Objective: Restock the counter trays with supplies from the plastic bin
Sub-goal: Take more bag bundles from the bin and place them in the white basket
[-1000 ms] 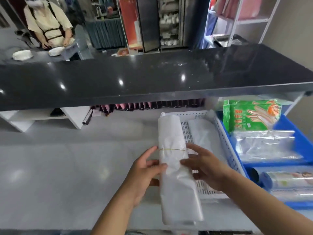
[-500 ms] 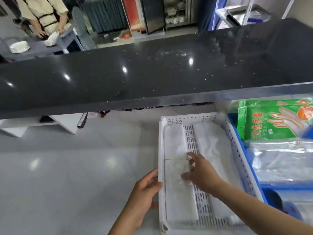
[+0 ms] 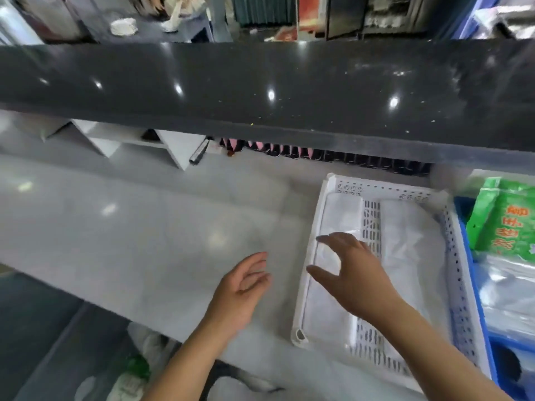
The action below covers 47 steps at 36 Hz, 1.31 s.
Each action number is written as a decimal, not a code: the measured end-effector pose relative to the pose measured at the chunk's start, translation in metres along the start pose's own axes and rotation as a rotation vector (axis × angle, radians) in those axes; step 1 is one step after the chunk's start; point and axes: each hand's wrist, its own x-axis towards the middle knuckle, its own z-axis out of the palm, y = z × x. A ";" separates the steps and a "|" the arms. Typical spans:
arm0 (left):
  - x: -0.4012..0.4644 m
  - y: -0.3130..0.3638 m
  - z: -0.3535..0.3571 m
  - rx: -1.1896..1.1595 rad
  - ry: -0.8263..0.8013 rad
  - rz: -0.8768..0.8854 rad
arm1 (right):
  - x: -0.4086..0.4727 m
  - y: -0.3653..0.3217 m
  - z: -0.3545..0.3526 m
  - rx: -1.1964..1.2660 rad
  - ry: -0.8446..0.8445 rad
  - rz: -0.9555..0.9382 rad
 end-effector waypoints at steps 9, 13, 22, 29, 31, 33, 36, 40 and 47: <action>-0.101 -0.075 -0.116 -0.018 0.705 -0.154 | -0.026 -0.144 0.061 0.162 -0.209 -0.571; -0.159 -0.133 -0.151 0.097 0.820 -0.412 | -0.047 -0.191 0.138 0.090 -0.514 -0.734; -0.247 -0.226 -0.176 -0.083 0.732 -0.684 | -0.068 -0.216 0.295 -0.156 -1.036 -0.635; -0.236 -0.294 -0.216 -0.183 0.674 -0.796 | -0.057 -0.203 0.399 -0.479 -1.018 -0.447; -0.217 -0.317 -0.235 -0.209 0.628 -0.813 | -0.050 -0.197 0.420 -0.599 -0.980 -0.451; -0.192 -0.339 -0.253 -0.227 0.588 -0.843 | -0.043 -0.194 0.435 -0.683 -0.952 -0.487; -0.147 -0.375 -0.274 -0.189 0.514 -0.848 | -0.033 -0.191 0.454 -0.744 -0.960 -0.485; -0.083 -0.414 -0.290 -0.095 0.337 -0.904 | -0.023 -0.189 0.466 -0.763 -0.954 -0.439; 0.012 -0.452 -0.278 0.114 0.192 -0.911 | -0.036 -0.182 0.470 -0.684 -0.684 -0.510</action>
